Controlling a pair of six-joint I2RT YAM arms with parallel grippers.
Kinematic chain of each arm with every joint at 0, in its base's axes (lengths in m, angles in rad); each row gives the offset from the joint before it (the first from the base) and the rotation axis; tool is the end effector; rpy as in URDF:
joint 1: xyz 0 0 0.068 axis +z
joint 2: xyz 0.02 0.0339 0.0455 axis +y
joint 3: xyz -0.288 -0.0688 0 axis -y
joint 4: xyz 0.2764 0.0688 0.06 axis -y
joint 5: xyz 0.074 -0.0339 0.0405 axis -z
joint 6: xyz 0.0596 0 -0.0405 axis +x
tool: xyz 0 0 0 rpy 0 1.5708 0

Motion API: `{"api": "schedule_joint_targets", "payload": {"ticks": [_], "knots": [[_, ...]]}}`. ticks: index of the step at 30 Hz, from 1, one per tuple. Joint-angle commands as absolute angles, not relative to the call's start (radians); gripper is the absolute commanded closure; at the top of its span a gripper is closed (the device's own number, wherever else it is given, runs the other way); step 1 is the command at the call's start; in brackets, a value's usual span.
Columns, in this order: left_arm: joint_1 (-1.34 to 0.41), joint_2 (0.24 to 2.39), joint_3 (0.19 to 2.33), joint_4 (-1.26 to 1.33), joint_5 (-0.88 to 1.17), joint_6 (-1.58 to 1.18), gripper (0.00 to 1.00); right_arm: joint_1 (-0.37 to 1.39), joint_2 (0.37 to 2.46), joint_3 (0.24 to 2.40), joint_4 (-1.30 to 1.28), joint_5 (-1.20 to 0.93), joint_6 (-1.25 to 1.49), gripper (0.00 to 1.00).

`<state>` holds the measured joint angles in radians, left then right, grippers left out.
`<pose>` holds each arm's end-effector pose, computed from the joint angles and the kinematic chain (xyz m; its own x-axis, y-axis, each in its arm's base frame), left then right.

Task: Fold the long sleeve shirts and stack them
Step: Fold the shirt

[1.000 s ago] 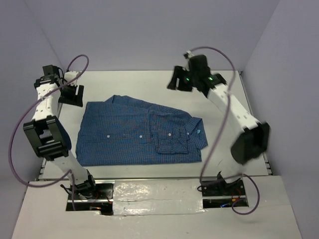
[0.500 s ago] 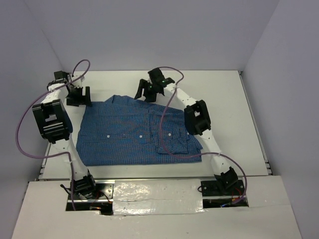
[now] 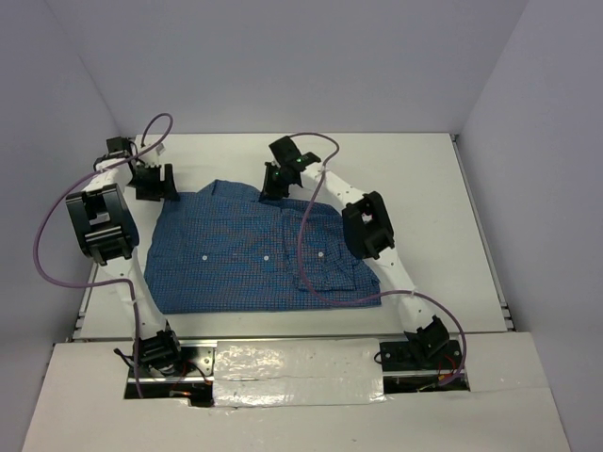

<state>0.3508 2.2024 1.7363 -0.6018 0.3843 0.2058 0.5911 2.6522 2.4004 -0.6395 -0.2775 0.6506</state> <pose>0.5019 0.1599 0.1621 -0.8359 -0.1042 -0.5389 0.0224 0.9745 -0.2231 0.5218 0.3698 0.1360 -0.9251 0.0806 -0.3710 -0.1490 0.8216 0.5502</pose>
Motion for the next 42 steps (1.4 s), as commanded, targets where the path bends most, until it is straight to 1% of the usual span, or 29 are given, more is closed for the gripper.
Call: {"api": "schedule_joint_targets", "payload": {"ticks": [1,2,3,4,5,6,7,11,16,19,23,24,25,26,27,28,30,31,32,34,35,36,37,38,40,42], "knots": [[0.347,2.163,1.721,-0.637,0.489,0.229,0.25,0.588,2.576,2.387,-0.626,-0.265,0.653,1.0],[0.347,2.157,1.715,-0.631,0.5,0.227,0.31,0.584,2.573,2.382,-0.618,-0.271,0.655,1.0],[0.348,2.151,1.712,-0.624,0.52,0.224,0.5,0.575,2.556,2.367,-0.597,-0.273,0.657,1.0],[0.347,2.149,1.71,-0.617,0.535,0.224,0.6,0.569,2.547,2.358,-0.583,-0.273,0.655,1.0],[0.347,2.151,1.71,-0.612,0.551,0.222,0.73,0.563,2.533,2.347,-0.571,-0.272,0.655,1.0],[0.344,2.157,1.715,-0.614,0.561,0.215,1.0,0.56,2.501,2.336,-0.545,-0.268,0.652,1.0],[0.341,2.16,1.729,-0.624,0.577,0.213,1.0,0.545,2.484,2.32,-0.532,-0.264,0.649,1.0],[0.342,2.149,1.724,-0.69,0.569,0.261,1.0,0.515,2.341,2.261,-0.471,-0.184,0.637,1.0],[0.342,2.068,1.638,-0.727,0.467,0.365,1.0,0.505,2.136,2.082,-0.335,-0.063,0.585,1.0],[0.341,2.033,1.586,-0.736,0.453,0.403,1.0,0.515,2.054,1.971,-0.276,-0.009,0.539,1.0],[0.322,2.042,1.584,-0.749,0.44,0.402,0.99,0.56,2.016,1.876,-0.255,-0.002,0.454,1.0],[0.318,2.048,1.594,-0.761,0.439,0.394,0.94,0.577,2.013,1.868,-0.259,0.006,0.428,1.0],[0.314,2.055,1.606,-0.77,0.44,0.39,0.78,0.597,2.005,1.862,-0.267,0.033,0.364,1.0],[0.308,2.068,1.632,-0.778,0.443,0.379,0.72,0.645,2.0,1.843,-0.279,0.053,0.326,1.0],[0.307,2.072,1.644,-0.784,0.445,0.374,0.68,0.672,1.996,1.83,-0.285,0.098,0.286,1.0],[0.305,2.074,1.654,-0.784,0.446,0.368,0.62,0.701,1.984,1.813,-0.287,0.112,0.202,1.0],[0.304,2.074,1.678,-0.778,0.448,0.348,0.55,0.781,1.982,1.767,-0.301,0.098,0.117,0.81],[0.304,2.074,1.687,-0.775,0.446,0.341,0.5,0.808,1.991,1.758,-0.316,0.08,0.027,0.68],[0.302,2.082,1.704,-0.776,0.44,0.341,0.48,0.866,2.021,1.761,-0.365,0.071,-0.024,0.5],[0.299,2.097,1.724,-0.784,0.43,0.338,0.46,0.934,2.06,1.778,-0.423,0.087,-0.119,0.35],[0.298,2.102,1.745,-0.79,0.422,0.336,0.45,0.966,2.078,1.801,-0.475,0.104,-0.196,0.2],[0.296,2.106,1.758,-0.795,0.417,0.336,0.43,1.026,2.098,1.815,-0.497,0.127,-0.222,0.15],[0.288,2.111,1.77,-0.798,0.416,0.334,0.43,1.049,2.118,1.833,-0.518,0.164,-0.244,0.04],[0.284,2.111,1.795,-0.801,0.414,0.333,0.42,1.067,2.12,1.838,-0.52,0.178,-0.259,0.0],[0.261,2.105,1.821,-0.801,0.403,0.331,0.42,1.085,2.091,1.844,-0.511,0.176,-0.235,0.0],[0.241,2.092,1.853,-0.781,0.397,0.33,0.35,1.078,2.03,1.832,-0.483,0.118,-0.183,0.0]]}}
